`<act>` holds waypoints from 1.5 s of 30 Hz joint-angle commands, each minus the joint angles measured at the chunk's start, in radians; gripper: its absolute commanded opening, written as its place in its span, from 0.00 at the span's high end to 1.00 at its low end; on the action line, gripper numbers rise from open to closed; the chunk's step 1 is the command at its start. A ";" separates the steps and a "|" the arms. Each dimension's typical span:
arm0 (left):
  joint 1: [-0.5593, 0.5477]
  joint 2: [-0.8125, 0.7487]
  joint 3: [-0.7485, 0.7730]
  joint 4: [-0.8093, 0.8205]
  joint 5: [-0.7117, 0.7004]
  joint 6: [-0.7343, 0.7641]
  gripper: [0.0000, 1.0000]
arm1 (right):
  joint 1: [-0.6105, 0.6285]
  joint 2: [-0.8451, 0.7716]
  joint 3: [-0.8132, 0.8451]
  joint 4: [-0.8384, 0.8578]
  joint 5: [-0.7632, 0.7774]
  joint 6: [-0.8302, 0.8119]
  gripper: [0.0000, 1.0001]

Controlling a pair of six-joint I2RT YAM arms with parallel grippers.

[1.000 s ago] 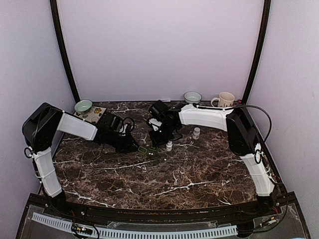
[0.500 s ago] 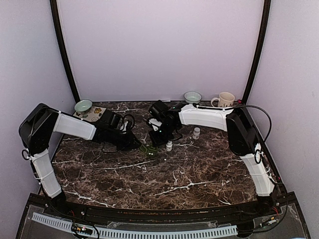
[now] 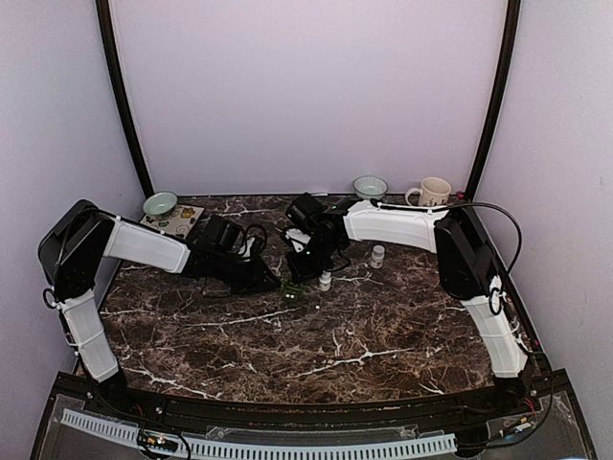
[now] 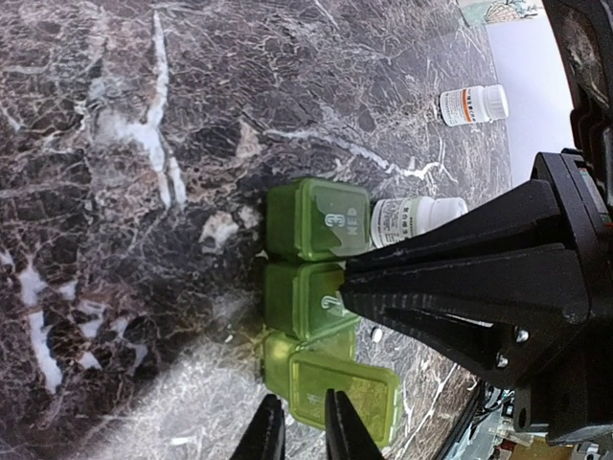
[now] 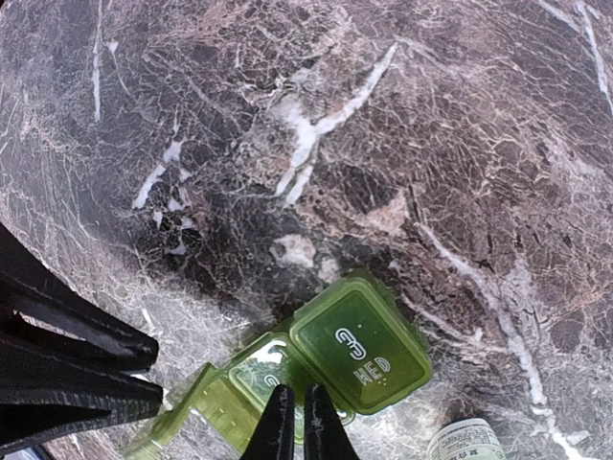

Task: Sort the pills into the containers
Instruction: Close the lid of the pill container.

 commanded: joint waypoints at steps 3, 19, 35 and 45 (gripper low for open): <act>-0.027 -0.018 0.025 0.002 0.011 -0.018 0.84 | -0.001 0.010 -0.010 0.014 -0.011 0.002 0.95; -0.075 0.016 0.017 -0.009 0.015 -0.052 0.80 | -0.004 0.017 -0.014 0.022 -0.020 0.007 0.95; -0.075 0.029 0.028 -0.013 -0.060 -0.084 0.70 | -0.009 0.013 -0.035 0.033 -0.037 0.005 0.95; -0.079 0.050 0.055 -0.010 -0.057 -0.087 0.68 | -0.019 0.013 -0.029 0.022 -0.039 -0.001 0.94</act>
